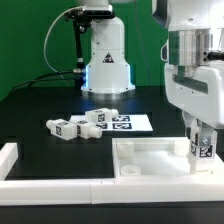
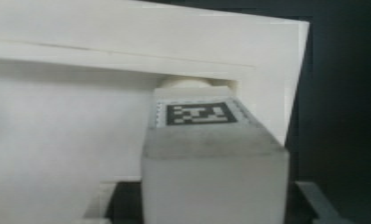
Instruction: Assemble one leg
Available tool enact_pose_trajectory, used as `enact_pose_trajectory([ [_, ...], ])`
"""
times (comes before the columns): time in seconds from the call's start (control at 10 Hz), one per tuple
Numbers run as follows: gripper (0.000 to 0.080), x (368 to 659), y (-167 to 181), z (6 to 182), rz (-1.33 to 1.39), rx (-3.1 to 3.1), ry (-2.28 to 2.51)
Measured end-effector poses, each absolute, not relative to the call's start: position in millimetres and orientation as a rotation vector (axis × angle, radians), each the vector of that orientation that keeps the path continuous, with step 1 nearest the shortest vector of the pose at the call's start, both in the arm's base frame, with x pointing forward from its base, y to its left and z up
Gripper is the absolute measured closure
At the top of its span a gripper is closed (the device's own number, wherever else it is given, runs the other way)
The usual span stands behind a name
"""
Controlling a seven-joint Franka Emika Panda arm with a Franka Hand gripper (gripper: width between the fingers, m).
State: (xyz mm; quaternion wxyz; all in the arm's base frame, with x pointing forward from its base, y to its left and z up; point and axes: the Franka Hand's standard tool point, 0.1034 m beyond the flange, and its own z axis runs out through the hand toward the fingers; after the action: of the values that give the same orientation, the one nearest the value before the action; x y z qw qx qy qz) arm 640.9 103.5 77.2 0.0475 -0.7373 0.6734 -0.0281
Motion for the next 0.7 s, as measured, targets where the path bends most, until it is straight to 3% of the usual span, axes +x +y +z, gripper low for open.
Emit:
enact_pose_trajectory([
  [0.3, 0.0511, 640.7, 102.8, 77.0, -0.079, -2.287, 2.007],
  [0.4, 0.0422, 640.9, 104.7, 76.4, -0.1, -2.48, 1.779],
  [0.5, 0.0243, 639.0, 106.6, 70.9, -0.103, -2.639, 1.544],
  [0.6, 0.0243, 633.6, 111.9, 69.0, -0.083, -2.763, 1.336],
  [0.7, 0.0171, 631.2, 113.5, 70.2, -0.102, -2.798, 1.253],
])
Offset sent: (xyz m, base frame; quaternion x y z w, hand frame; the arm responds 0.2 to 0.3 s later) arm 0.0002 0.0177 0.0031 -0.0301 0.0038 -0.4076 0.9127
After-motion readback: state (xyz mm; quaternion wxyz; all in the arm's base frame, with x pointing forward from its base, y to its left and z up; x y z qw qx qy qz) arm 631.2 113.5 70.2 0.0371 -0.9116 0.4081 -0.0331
